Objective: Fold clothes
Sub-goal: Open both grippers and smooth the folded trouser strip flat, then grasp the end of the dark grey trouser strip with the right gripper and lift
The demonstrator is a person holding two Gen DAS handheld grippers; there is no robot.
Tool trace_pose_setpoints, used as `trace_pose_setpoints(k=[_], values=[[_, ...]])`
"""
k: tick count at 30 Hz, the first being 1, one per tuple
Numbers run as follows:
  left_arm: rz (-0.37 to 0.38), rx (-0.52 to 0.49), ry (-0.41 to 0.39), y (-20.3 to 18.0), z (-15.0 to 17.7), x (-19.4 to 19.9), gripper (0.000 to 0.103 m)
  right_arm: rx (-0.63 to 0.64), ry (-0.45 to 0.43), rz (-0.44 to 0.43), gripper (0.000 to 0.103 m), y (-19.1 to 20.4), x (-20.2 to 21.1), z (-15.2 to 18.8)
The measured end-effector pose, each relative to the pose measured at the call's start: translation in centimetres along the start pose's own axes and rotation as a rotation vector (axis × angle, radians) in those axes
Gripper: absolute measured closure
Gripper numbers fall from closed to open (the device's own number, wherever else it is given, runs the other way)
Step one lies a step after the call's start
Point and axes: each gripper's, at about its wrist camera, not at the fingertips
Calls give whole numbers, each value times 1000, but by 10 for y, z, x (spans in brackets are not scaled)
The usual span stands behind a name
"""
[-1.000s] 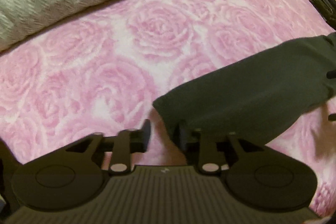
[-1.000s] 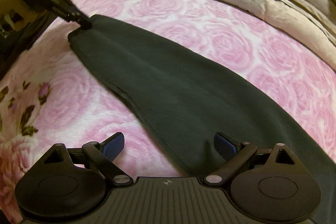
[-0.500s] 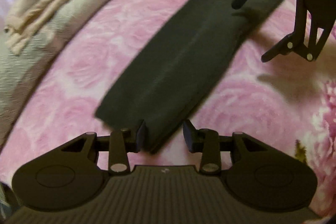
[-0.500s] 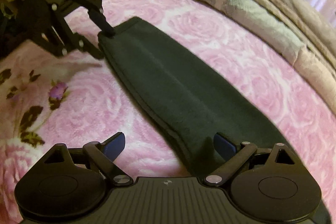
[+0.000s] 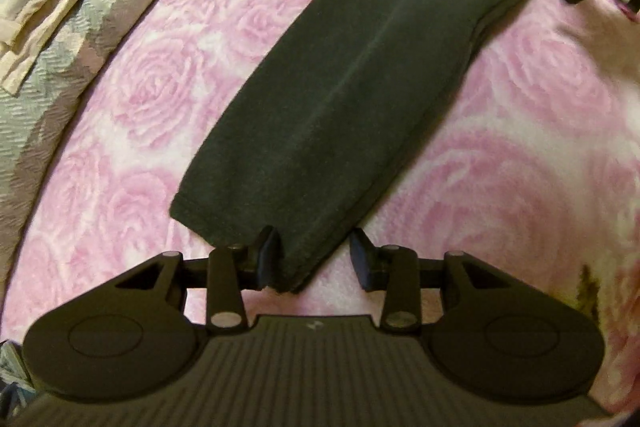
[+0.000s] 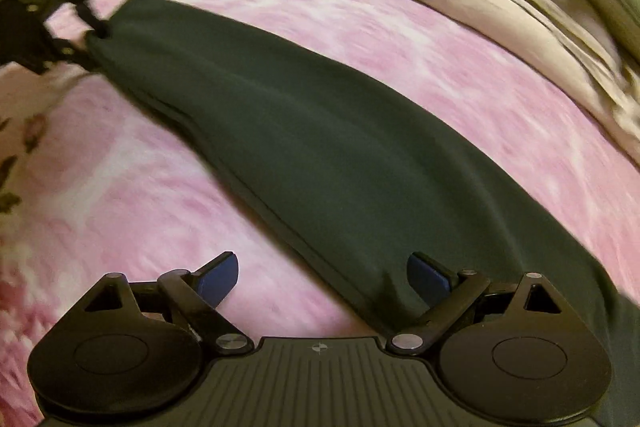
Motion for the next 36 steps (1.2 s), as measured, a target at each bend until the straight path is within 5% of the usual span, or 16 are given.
trace_pose_setpoints(k=[6,14,20,28,32,36], values=[[-62,30,21,-16,-14,21,67,-161,75,77,8,-49,24,64],[-66,-2,31,-54,-33,29,66,-298,223,358,8,-117,40,136],[-42,-51,23,-73,-47,17,66,-302,294,408,8,-139,29,174],[-27,-108,33,-51,-35,4,65,-478,308,463,8,-106,58,153],[-37,-68,82,-21,-15,-4,64,-431,141,384,8,-61,67,101],[-59,-40,91,6,14,-1,64,-252,-17,214,8,9,55,32]])
Point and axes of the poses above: each gripper's, at about its wrist camera, not at the fingertips, and x roughly against the way its jaws point, y to its left, z to its underside, and after that the axes turned 11 degrees about x, right-handed
